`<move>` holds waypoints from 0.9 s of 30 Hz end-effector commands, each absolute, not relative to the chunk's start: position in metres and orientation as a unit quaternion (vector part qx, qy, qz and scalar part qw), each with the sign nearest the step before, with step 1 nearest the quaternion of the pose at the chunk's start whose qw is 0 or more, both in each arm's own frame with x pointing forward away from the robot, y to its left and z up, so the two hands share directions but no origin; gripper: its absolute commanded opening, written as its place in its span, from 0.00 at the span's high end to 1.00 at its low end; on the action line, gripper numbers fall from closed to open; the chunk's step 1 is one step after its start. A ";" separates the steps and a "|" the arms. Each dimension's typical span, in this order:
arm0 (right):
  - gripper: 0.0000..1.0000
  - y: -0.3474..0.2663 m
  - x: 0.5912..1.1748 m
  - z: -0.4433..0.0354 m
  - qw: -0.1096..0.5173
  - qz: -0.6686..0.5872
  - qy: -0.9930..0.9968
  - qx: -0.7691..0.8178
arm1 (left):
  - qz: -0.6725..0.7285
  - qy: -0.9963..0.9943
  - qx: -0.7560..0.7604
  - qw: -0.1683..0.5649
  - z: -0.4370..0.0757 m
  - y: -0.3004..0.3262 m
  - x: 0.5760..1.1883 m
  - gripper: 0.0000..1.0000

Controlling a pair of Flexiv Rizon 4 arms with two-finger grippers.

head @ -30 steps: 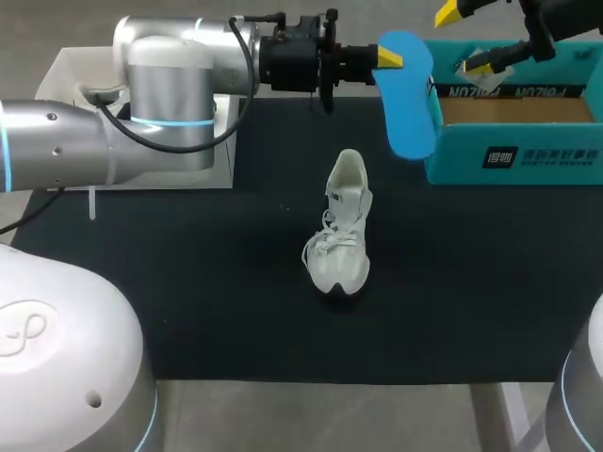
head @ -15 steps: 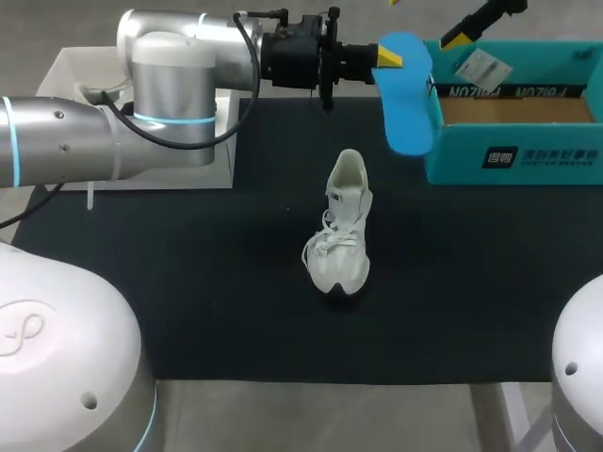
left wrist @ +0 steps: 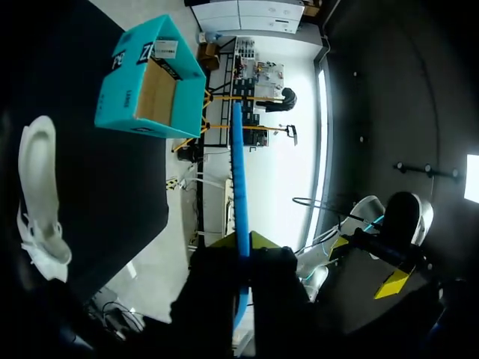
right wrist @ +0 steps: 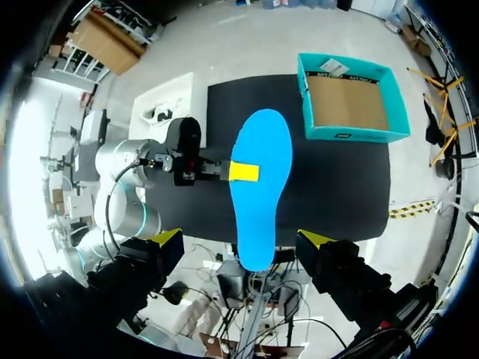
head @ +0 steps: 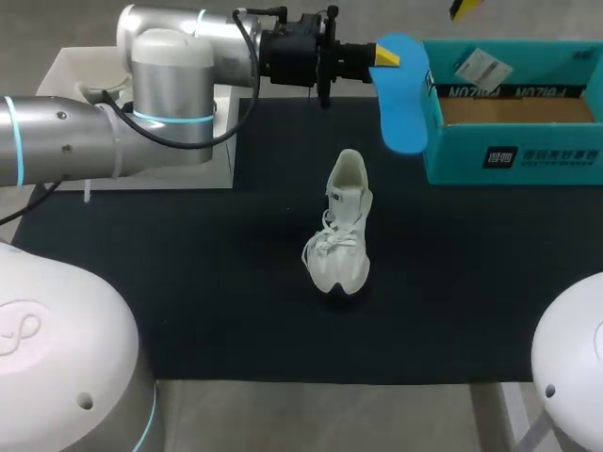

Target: Take the shoe out of the shoebox, open the shoe tongue, remove and reinsert the insole, then place the shoe into the shoebox

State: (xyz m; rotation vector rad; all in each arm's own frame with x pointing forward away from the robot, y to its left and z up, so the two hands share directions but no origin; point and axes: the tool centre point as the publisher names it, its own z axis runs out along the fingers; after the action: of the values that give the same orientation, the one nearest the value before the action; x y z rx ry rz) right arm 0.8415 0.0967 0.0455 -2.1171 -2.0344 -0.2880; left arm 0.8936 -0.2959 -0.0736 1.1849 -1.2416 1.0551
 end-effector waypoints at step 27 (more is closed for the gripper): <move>0.00 0.085 0.845 0.030 -0.042 -0.071 -0.614 -0.785 | 0.441 -0.516 0.508 0.531 -0.074 -0.296 0.893 1.00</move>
State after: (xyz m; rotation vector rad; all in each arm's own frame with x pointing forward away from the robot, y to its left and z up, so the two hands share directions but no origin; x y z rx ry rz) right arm 0.8488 0.0914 0.0330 -2.6126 -2.0135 -0.0634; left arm 0.8943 -0.2960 -0.0749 1.2068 -1.2304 1.0516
